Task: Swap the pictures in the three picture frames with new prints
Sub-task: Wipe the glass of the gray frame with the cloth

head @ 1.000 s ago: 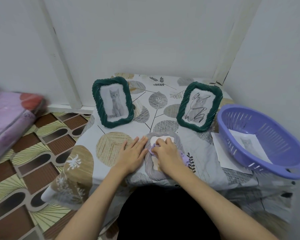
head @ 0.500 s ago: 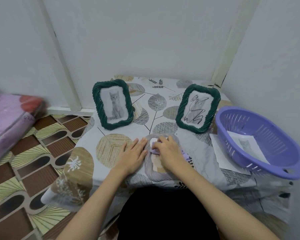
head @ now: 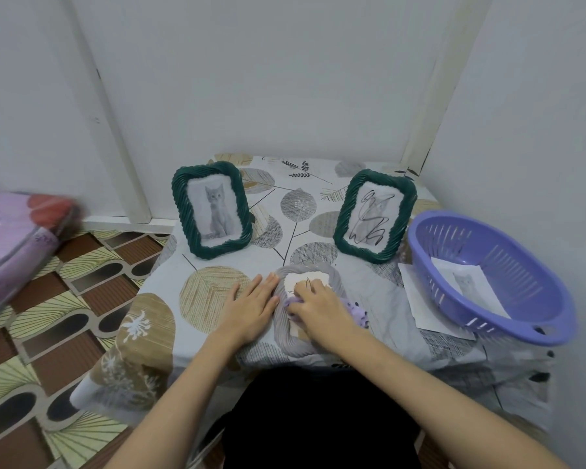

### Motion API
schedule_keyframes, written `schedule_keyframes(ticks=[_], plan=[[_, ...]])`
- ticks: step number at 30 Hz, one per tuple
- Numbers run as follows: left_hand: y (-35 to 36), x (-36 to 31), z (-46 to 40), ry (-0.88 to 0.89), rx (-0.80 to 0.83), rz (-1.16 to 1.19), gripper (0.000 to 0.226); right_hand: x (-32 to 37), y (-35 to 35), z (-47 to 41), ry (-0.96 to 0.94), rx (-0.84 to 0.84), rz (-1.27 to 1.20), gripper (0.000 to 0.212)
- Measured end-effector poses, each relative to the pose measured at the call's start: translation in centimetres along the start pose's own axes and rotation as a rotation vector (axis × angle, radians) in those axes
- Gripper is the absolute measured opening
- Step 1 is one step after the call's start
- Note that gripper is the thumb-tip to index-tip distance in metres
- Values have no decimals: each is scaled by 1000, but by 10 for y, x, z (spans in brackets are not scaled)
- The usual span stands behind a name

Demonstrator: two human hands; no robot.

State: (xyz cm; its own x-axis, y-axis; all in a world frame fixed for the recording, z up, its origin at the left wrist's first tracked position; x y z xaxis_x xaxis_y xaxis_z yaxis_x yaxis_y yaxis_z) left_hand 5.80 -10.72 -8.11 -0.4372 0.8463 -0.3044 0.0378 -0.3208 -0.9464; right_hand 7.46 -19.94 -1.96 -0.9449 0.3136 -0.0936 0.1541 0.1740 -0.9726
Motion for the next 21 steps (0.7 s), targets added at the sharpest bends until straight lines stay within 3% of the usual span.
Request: schedule_keyframes(ticks=[4,8,11,19,21], plan=[[0,-1,0,-2,8,-12,48,-21,12,2,48,137,-145,21],[0,0,0,-1,10,-15,48,-38,10,-13,229,12,-319,16],[0,0,0,1,6,-14,48,-35,21,-14,283,29,-371,19],[0,1,0,2,2,6,49,3,6,-15,115,44,160,6],[-1,0,0,3,4,19,48,6,9,-14,95,47,207,19]])
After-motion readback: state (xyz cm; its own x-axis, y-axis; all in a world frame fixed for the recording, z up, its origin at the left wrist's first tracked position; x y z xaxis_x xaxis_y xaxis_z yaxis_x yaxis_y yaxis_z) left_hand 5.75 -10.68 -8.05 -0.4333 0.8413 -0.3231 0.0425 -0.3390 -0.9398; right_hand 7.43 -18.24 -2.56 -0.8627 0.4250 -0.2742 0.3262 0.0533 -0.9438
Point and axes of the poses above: each hand's wrist, its own z-axis away from the middle knuckle, its own y-axis out of the palm, x = y × z, the point moved 10 cm from there along -z, towards the middle knuckle, and after that the axes turned 7 degrees about -y, right-handed, at the moved point
